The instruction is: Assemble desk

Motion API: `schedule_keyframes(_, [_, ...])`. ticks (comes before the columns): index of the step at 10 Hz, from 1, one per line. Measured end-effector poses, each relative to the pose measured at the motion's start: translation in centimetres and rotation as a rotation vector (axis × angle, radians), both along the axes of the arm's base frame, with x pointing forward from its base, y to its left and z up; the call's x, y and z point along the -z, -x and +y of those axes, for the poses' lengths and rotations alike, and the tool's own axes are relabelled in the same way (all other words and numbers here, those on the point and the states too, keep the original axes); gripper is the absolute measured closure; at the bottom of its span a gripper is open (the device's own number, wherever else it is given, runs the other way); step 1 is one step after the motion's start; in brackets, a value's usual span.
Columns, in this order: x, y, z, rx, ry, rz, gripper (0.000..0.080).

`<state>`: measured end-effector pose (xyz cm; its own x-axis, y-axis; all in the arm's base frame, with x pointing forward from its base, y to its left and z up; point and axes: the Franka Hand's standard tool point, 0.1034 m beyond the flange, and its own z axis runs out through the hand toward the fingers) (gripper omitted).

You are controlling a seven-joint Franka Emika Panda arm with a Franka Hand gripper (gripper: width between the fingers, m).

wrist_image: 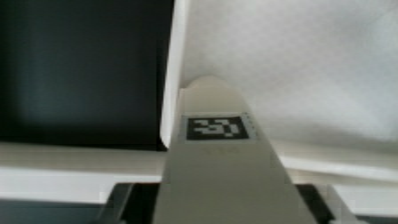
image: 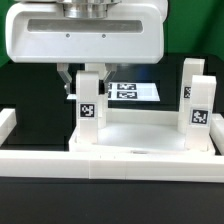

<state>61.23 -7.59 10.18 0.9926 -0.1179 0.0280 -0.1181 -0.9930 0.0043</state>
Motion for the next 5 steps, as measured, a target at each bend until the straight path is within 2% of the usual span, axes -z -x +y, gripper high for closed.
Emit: schedule_keyframes(5, [0.05,0.06,-0.29,0.439,-0.046,-0.006,0.0509])
